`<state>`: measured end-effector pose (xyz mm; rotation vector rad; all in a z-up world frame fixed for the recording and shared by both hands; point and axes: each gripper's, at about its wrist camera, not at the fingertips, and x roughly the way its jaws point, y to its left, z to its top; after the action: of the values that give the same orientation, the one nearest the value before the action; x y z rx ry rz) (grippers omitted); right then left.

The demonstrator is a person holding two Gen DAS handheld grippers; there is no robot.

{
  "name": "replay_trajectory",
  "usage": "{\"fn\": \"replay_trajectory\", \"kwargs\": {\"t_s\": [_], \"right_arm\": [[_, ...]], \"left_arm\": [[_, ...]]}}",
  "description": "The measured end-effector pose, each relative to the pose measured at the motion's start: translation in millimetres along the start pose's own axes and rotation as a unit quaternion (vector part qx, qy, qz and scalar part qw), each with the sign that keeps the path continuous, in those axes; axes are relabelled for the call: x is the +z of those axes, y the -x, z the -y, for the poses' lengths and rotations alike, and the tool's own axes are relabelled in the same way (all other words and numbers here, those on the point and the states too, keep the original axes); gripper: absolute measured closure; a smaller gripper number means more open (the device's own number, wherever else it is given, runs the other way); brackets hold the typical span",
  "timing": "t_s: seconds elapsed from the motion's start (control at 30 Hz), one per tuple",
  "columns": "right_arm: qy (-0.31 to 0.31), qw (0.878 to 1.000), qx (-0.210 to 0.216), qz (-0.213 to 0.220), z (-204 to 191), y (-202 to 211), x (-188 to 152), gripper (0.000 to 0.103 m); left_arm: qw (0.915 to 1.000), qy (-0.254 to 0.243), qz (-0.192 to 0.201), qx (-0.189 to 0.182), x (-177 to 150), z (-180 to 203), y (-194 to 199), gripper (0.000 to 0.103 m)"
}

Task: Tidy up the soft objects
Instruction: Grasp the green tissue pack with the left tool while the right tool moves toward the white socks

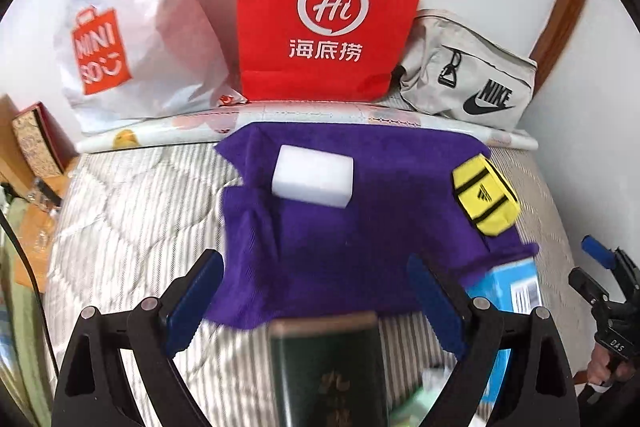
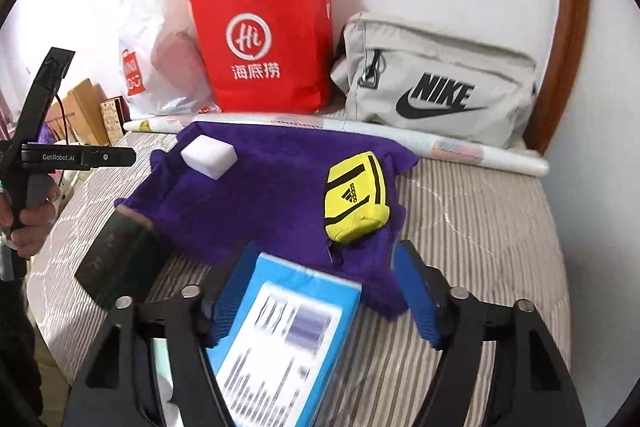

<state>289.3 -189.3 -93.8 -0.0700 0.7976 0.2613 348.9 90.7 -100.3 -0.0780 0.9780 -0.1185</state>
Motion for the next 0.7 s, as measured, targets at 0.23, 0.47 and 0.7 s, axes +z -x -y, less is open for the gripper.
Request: {"fn": "replay_trajectory", "kwargs": {"t_s": [0.23,0.47,0.7], "right_arm": [[0.01,1.0,0.027,-0.012,-27.0,36.2,-32.9,0.031],[-0.003,0.997,0.073,-0.01,-51.1,65.7,-67.9,0.031],[-0.008,0.996,0.092,-0.013,-65.1,80.6,-104.9,0.031]], "left_arm": [[0.9996,0.0,-0.002,-0.027,-50.2,7.1,38.3,0.011],[0.9986,0.011,-0.023,-0.047,-113.4,17.0,52.5,0.011],[0.9934,0.036,-0.057,-0.093,-167.4,31.5,36.7,0.01]]}}
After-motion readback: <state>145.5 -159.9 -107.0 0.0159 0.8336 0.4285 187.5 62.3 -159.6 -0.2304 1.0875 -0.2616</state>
